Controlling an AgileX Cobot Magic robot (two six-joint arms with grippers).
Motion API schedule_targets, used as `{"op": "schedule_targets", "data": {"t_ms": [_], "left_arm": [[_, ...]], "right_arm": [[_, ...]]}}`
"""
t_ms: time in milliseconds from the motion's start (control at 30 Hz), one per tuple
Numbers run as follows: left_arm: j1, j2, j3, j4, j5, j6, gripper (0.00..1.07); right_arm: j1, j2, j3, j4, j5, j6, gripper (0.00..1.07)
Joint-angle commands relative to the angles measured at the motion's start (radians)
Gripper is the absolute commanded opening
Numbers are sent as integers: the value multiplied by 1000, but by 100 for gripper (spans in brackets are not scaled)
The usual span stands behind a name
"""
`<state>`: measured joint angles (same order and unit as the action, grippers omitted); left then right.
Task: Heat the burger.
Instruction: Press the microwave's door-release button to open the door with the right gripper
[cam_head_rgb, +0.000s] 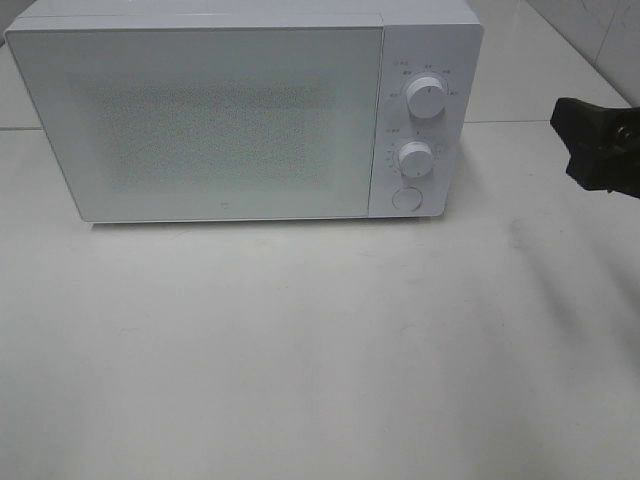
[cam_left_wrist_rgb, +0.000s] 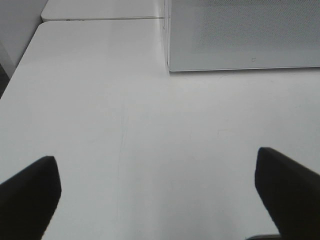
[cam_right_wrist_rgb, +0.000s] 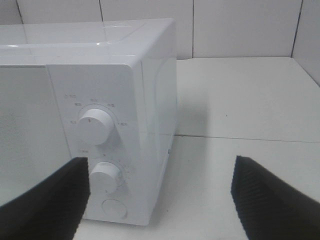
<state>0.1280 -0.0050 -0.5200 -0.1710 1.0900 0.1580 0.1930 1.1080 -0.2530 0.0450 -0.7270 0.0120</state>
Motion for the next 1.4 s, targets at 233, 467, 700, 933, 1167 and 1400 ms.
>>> {"op": "schedule_targets", "data": {"t_ms": [233,467,700,933,1167,1400], "left_arm": [[-4,-17,3,-2,-16,-7,98],[-4,-17,3,-2,-16,-7,98],[-4,-17,3,-2,-16,-7,98],[-4,-17,3,-2,-16,-7,98],[-4,-17,3,-2,-16,-7,98],[-4,-17,3,-2,-16,-7,98]], "right_arm": [[1,148,69,155,-277,-118,76],[49,203,93,213,-335,-124,76],[233,281,93,406,-416,-220,76],[427,389,91,586,-577,-233,76],[599,506,38,751,-622,-233,76],[675,563,-13,816,-623,-251,76]]}}
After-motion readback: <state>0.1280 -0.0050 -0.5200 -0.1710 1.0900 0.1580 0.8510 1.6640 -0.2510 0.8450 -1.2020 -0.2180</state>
